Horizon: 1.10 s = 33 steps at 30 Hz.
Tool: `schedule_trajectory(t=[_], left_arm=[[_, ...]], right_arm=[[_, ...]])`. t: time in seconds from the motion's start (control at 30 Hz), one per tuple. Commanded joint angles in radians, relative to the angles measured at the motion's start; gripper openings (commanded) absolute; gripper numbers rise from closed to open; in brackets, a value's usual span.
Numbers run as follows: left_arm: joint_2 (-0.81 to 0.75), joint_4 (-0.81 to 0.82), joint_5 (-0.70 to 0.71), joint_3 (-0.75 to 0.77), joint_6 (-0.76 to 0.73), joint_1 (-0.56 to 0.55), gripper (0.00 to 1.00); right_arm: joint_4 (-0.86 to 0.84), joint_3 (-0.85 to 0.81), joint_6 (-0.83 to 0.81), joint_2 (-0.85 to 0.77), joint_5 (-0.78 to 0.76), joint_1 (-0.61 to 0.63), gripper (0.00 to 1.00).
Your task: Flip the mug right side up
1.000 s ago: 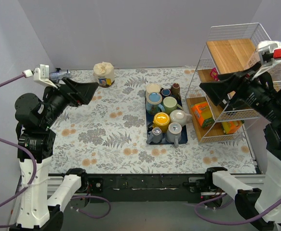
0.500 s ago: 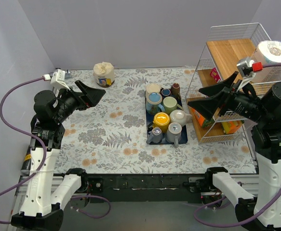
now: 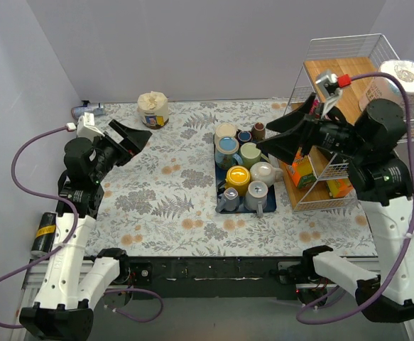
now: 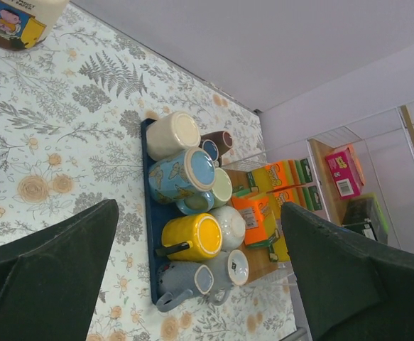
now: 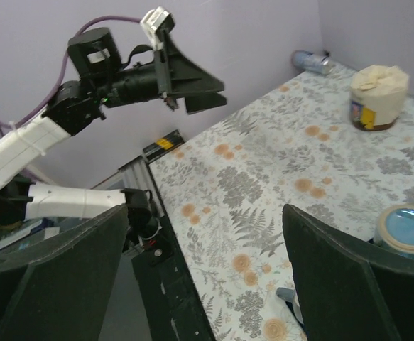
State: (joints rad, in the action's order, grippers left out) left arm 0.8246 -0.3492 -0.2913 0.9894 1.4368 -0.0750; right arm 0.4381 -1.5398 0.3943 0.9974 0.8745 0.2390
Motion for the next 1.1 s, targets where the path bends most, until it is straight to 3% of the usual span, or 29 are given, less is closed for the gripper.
schedule_trajectory(t=[0.0,0.17,0.3,0.4,0.5,0.53,0.63,0.8,0.9,1.07], left_arm=[[0.014,0.05,0.079,-0.018,0.008,0.001,0.98],[0.039,0.098,0.182,-0.028,-0.079,0.001,0.98],[0.083,0.004,0.172,0.034,-0.121,0.003,0.98],[0.091,-0.054,0.126,0.034,-0.102,0.003,0.98],[0.061,-0.092,0.178,0.017,-0.026,0.001,0.98],[0.032,-0.114,0.19,0.009,0.003,0.001,0.98],[-0.04,-0.148,0.211,-0.04,0.111,0.001,0.98],[-0.096,-0.204,0.23,-0.08,0.198,0.001,0.98],[-0.085,-0.22,0.216,-0.08,0.189,0.0,0.98],[-0.056,-0.228,0.325,-0.048,0.143,-0.06,0.98]], right_arm=[[-0.068,-0.016,-0.034,0.066,-0.173,0.19,0.96],[-0.003,-0.011,-0.114,0.173,-0.553,0.504,0.92],[-0.035,0.082,-0.04,0.201,-0.954,0.644,0.9],[0.074,0.095,0.109,0.256,-1.327,0.741,0.9],[0.312,0.055,0.308,0.335,-1.558,0.795,0.9],[0.386,0.043,0.457,0.371,-1.598,0.799,0.91],[0.532,0.047,0.662,0.4,-1.623,0.804,0.89],[0.576,0.122,0.892,0.44,-1.548,0.812,0.89],[0.61,0.144,1.021,0.492,-1.478,0.813,0.89],[0.628,0.142,1.198,0.576,-1.43,0.821,0.87]])
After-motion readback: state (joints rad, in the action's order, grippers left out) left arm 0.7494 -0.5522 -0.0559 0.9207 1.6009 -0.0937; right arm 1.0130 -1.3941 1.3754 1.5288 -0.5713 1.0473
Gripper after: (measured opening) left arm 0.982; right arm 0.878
